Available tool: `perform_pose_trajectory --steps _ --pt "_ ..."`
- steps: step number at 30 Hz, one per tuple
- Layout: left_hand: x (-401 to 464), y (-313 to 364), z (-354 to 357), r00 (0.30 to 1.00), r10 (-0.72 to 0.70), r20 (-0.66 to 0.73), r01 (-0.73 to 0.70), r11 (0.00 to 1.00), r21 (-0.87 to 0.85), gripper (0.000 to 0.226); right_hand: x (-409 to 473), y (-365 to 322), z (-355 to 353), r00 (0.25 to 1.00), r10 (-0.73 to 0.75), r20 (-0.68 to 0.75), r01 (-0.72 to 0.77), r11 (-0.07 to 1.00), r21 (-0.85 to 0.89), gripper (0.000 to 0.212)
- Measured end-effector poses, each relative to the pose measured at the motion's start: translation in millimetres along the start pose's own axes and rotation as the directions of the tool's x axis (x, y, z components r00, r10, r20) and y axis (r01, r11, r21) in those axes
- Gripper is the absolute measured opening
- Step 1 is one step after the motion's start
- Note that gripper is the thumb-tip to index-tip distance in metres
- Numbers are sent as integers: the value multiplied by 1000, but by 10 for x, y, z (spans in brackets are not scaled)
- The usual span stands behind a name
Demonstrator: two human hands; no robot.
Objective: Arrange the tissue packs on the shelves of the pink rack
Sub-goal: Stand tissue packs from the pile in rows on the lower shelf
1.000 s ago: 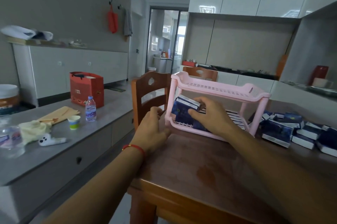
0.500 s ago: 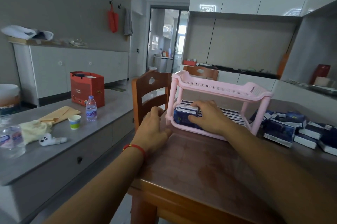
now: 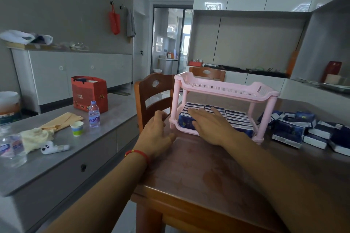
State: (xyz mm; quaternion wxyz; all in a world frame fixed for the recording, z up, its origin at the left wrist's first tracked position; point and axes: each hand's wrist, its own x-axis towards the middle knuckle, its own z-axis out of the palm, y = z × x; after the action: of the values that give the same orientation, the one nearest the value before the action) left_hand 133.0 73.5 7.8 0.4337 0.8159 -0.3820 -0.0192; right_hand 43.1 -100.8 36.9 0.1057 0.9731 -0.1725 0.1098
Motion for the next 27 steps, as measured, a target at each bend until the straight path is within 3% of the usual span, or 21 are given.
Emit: perform_pose_trajectory --steps 11,16,20,24,27 --pt "0 -22 -10 1000 3 -4 -3 999 38 63 -41 -76 -21 999 -19 -40 21 998 64 54" --pt "-10 -10 -21 1000 12 -4 -11 998 66 59 -399 169 -129 946 -186 -267 210 976 63 35" --pt "-16 -11 -26 996 57 -74 -47 990 133 32 -1056 530 -185 872 -271 -408 288 957 -21 22" --pt "-71 60 -13 985 155 -76 -134 964 231 15 -1583 1060 -213 890 -261 -374 234 965 -116 9" --pt "-162 171 0 962 272 -27 -254 926 280 15 -1857 1487 -249 921 -159 -355 116 983 -140 12"
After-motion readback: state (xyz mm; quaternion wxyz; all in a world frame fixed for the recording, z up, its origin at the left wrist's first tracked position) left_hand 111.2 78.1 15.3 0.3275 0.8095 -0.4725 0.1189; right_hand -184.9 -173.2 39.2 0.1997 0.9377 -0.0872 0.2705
